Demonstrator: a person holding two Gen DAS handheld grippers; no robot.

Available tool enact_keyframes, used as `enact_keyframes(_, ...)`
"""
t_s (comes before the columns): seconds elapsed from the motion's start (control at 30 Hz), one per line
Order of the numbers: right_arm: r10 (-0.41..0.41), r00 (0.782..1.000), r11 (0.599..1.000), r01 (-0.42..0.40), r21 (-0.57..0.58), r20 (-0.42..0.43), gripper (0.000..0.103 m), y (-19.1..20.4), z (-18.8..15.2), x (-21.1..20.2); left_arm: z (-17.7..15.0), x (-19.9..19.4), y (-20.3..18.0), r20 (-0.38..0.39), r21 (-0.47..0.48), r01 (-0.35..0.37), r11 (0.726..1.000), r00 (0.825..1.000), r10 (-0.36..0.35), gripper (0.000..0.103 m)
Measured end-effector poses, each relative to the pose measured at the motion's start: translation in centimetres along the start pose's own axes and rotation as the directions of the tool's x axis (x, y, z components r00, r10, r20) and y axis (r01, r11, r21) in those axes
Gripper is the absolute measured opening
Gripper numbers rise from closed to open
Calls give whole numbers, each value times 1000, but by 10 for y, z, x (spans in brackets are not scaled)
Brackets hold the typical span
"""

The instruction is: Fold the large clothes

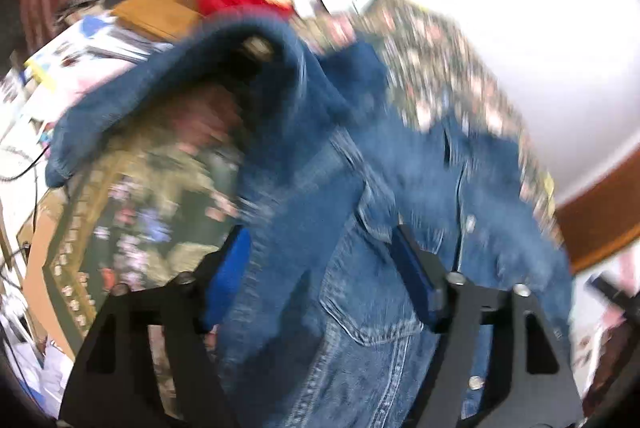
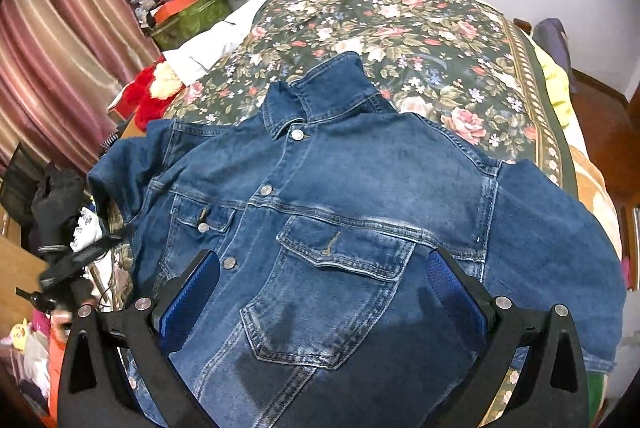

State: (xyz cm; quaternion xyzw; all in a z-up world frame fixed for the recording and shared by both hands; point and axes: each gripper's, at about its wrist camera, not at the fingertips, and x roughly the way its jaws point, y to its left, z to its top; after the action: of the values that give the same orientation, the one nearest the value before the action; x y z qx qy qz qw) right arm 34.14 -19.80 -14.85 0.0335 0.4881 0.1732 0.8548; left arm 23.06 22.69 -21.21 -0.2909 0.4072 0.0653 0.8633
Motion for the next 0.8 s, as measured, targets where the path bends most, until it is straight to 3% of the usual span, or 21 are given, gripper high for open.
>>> enact_keyframes(0.17,12,1000,1000,-12,-1,-15,103,10,1,10,32,-11,65,57,-222,52,974,998,-41,77)
enact_keyframes(0.37,24,999,999,-25,-31,-38,103,37,6,26,58,17,136,92,-470,194,861,981,-171,77)
enact_keyframes(0.5,12,999,998,-14,-62,-45,103,54,9,34,78,46,162,78,-544,209,813,977,-199,77)
enact_keyframes(0.57,8,999,997,-12,-76,-50,103,61,11,37,87,62,168,48,-552,178,815,982,-182,77)
enact_keyframes(0.63,7,998,997,-12,-83,-58,103,65,12,41,95,79,175,16,-581,149,800,985,-172,77)
enact_keyframes(0.73,0,998,996,-6,-89,-61,103,69,13,45,98,84,187,53,-637,178,750,981,-187,76)
enact_keyframes(0.8,-9,998,996,3,-91,-64,103,68,12,48,98,73,188,114,-636,223,739,974,-195,76)
